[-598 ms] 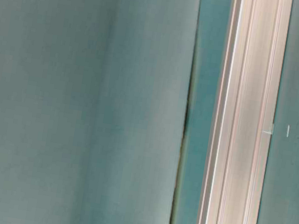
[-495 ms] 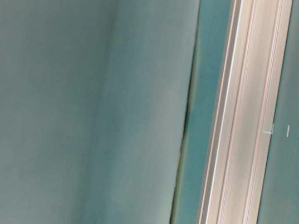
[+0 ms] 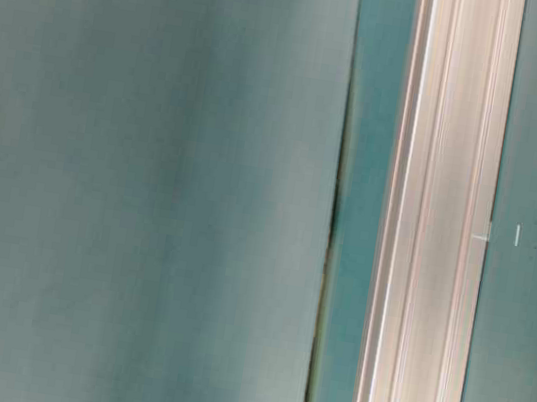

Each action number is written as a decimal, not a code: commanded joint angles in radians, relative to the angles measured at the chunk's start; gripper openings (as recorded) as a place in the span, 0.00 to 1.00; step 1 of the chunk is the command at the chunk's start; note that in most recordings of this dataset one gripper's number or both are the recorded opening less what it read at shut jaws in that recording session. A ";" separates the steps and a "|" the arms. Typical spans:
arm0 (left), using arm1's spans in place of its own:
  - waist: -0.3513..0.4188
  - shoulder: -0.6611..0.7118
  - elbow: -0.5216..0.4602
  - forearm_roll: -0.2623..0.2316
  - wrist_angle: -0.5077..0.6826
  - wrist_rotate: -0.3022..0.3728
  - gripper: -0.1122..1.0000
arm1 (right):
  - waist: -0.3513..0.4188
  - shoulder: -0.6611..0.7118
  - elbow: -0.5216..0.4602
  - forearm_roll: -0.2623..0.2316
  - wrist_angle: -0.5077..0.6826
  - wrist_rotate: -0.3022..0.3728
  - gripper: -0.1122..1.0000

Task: Lift the metal rail with both hands and move it towards you.
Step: 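Move both grippers over the two ends of the silver rail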

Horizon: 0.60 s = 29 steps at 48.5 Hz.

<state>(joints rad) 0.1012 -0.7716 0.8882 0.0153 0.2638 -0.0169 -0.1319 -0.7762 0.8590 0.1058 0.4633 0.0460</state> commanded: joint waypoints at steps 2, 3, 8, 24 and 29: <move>0.025 0.038 -0.101 0.012 0.144 0.006 0.05 | -0.028 0.049 -0.075 0.003 0.146 -0.005 0.09; 0.028 0.048 -0.114 0.014 0.170 0.009 0.05 | -0.032 0.061 -0.086 0.003 0.173 -0.005 0.09; 0.048 0.104 -0.164 0.015 0.298 0.048 0.05 | -0.052 0.130 -0.143 -0.018 0.313 -0.008 0.09; 0.094 0.291 -0.321 0.017 0.545 0.253 0.05 | -0.064 0.374 -0.313 -0.109 0.565 -0.196 0.09; 0.107 0.325 -0.344 0.017 0.571 0.278 0.05 | -0.074 0.428 -0.344 -0.109 0.601 -0.295 0.09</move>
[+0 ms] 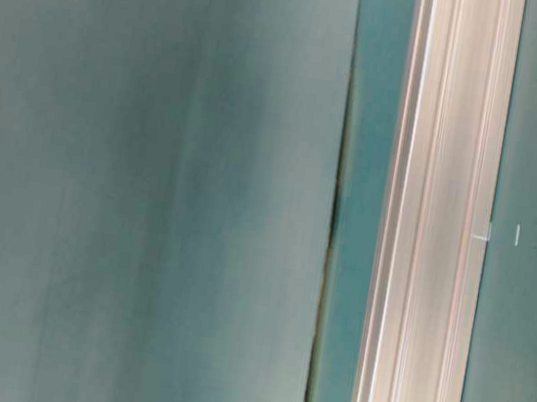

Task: Lift the metal rail with both hands and move it towards you.
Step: 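Move both grippers over the two ends of the silver rail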

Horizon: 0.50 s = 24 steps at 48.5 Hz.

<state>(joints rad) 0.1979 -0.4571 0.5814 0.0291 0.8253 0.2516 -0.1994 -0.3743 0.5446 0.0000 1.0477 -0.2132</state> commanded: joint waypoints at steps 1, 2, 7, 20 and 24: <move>0.011 0.017 -0.040 0.003 0.012 0.017 0.05 | -0.006 0.034 -0.034 -0.005 0.018 -0.048 0.09; 0.012 0.020 -0.044 0.003 0.012 0.021 0.05 | -0.006 0.040 -0.037 -0.003 0.021 -0.058 0.09; 0.020 0.032 -0.052 0.003 0.011 0.066 0.06 | -0.008 0.064 -0.041 -0.003 0.021 -0.069 0.09; 0.020 0.054 -0.046 0.003 0.038 0.114 0.18 | -0.011 0.078 -0.037 -0.005 -0.017 -0.072 0.13; 0.020 0.064 -0.044 0.005 0.046 0.104 0.31 | -0.012 0.080 -0.034 -0.005 -0.037 -0.072 0.16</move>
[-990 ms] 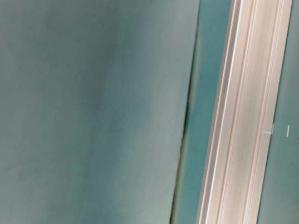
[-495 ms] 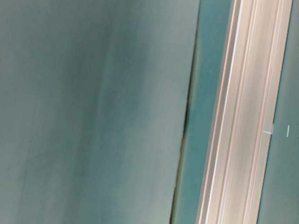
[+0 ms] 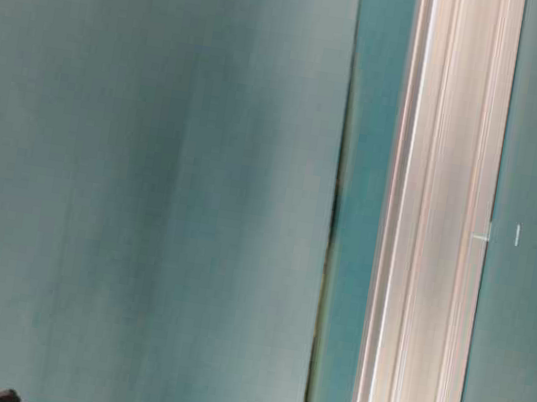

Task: Lift the metal rail with both hands and move it towards you.
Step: 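Move both grippers over the two ends of the silver rail, then lower both open grippers around the rail ends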

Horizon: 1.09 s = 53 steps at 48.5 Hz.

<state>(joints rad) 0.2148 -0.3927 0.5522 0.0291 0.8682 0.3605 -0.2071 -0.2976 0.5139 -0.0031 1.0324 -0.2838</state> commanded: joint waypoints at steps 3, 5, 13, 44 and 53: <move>0.003 0.008 -0.017 0.005 0.003 -0.015 0.46 | -0.008 0.005 0.000 -0.002 -0.032 0.000 0.21; 0.003 0.011 -0.018 0.005 0.003 -0.028 0.57 | -0.011 0.009 0.002 -0.002 -0.035 0.002 0.27; 0.003 0.028 -0.005 0.003 -0.015 -0.087 0.95 | -0.014 0.029 0.015 0.000 -0.040 0.021 0.69; 0.028 0.103 0.117 0.005 -0.210 -0.112 0.98 | -0.017 0.112 0.144 -0.008 -0.232 0.080 1.00; 0.031 0.150 0.121 0.003 -0.229 -0.115 0.98 | -0.028 0.126 0.178 -0.006 -0.295 0.080 1.00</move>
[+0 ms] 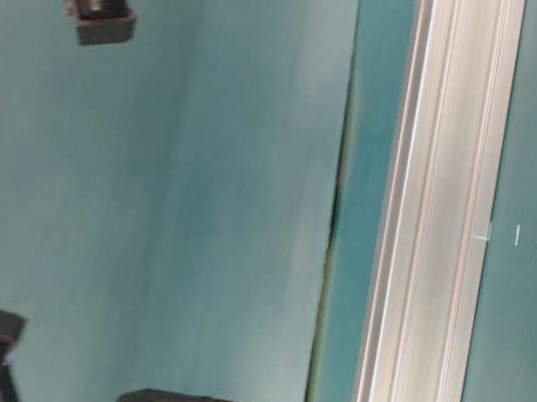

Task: Lift the metal rail with both hands and move it towards you.
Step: 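Lower both open grippers around the rail ends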

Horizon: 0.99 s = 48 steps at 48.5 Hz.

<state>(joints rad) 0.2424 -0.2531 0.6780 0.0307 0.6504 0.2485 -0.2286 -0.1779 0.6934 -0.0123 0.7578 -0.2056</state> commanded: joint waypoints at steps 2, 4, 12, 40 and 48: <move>0.003 0.023 -0.006 0.002 -0.015 -0.006 0.98 | -0.008 0.009 0.000 0.003 -0.028 0.002 1.00; 0.005 0.029 -0.005 0.002 -0.018 -0.011 0.98 | -0.008 0.012 0.000 0.003 -0.031 0.002 1.00; 0.005 0.057 0.002 0.003 -0.028 -0.018 0.98 | -0.017 0.032 0.002 0.003 -0.044 0.002 1.00; 0.032 0.149 0.025 0.002 -0.112 -0.021 0.98 | -0.032 0.103 0.041 0.005 -0.135 -0.002 1.00; 0.032 0.164 0.046 0.002 -0.143 -0.023 0.97 | -0.037 0.117 0.063 0.005 -0.176 -0.002 1.00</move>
<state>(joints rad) 0.2730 -0.0905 0.7225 0.0307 0.5277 0.2270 -0.2623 -0.0706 0.7532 -0.0107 0.6029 -0.2056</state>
